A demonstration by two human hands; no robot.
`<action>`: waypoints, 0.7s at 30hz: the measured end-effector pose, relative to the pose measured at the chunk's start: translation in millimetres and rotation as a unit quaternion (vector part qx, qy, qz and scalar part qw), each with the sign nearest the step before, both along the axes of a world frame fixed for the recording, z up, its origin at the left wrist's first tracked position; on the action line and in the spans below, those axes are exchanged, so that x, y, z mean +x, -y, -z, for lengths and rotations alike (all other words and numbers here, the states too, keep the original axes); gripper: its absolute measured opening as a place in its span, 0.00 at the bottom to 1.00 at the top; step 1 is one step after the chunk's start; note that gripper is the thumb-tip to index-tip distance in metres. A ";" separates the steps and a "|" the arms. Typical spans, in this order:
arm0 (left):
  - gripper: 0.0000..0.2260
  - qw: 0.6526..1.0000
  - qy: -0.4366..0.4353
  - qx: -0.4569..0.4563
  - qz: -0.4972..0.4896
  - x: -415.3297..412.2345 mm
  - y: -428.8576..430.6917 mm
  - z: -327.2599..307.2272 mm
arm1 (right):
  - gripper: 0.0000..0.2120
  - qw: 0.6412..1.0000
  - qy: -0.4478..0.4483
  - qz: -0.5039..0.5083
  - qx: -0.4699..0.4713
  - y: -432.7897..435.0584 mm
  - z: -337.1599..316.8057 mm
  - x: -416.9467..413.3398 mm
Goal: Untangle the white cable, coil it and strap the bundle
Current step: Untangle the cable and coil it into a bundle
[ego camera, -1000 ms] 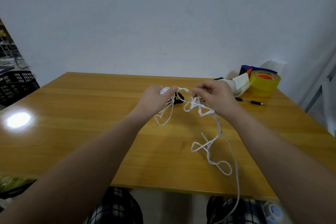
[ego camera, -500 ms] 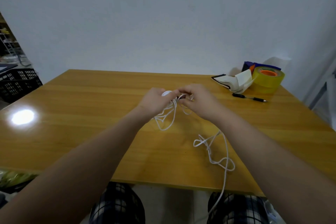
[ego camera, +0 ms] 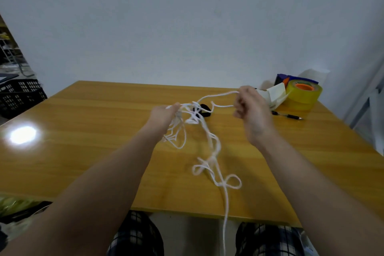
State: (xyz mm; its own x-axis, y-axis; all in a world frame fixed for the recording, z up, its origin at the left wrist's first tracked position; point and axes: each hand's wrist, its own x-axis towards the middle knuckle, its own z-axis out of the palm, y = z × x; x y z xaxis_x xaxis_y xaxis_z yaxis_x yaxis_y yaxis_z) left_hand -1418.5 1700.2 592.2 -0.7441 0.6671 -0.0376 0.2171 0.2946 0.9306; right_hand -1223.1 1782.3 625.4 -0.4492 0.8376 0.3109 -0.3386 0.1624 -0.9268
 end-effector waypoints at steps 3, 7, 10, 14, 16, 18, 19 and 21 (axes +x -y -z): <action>0.19 0.996 0.024 0.034 -0.078 -19.2 6.1 3.4 | 0.22 0.991 0.061 0.119 -0.007 -17.7 6.0 19.5; 0.18 0.980 0.040 0.110 -0.160 -31.4 9.2 2.7 | 0.21 0.927 0.293 0.212 0.096 -49.4 44.3 41.3; 0.16 0.969 0.017 0.143 -0.202 -29.4 8.8 2.9 | 0.14 0.815 0.510 0.248 0.119 -75.1 70.5 53.5; 0.15 0.973 0.023 0.186 -0.132 -9.0 7.7 -9.2 | 0.16 0.723 0.657 0.180 0.115 -74.3 64.9 45.6; 0.15 0.982 -0.025 0.179 -0.062 5.4 7.1 -16.1 | 0.16 0.780 0.555 0.194 0.214 -61.3 44.9 30.4; 0.15 0.982 -0.044 0.185 -0.016 18.2 5.5 -23.4 | 0.14 0.902 0.344 0.141 0.218 -35.9 19.4 12.0; 0.14 0.981 -0.046 0.187 0.000 22.4 3.8 -26.8 | 0.15 0.939 0.271 0.077 0.200 -20.5 7.1 4.0; 0.15 0.980 -0.046 0.191 0.016 31.2 1.1 -35.5 | 0.25 0.931 0.283 -0.061 0.221 0.2 -4.6 -10.2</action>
State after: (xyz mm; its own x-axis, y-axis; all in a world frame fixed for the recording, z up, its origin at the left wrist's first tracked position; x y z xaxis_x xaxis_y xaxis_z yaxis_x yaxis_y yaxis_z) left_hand -1387.2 1699.1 627.6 -0.7113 0.6422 0.2857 0.3079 -0.0806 0.9480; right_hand -1233.4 1782.0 630.0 -0.7288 0.6168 0.2974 0.1434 0.5621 -0.8145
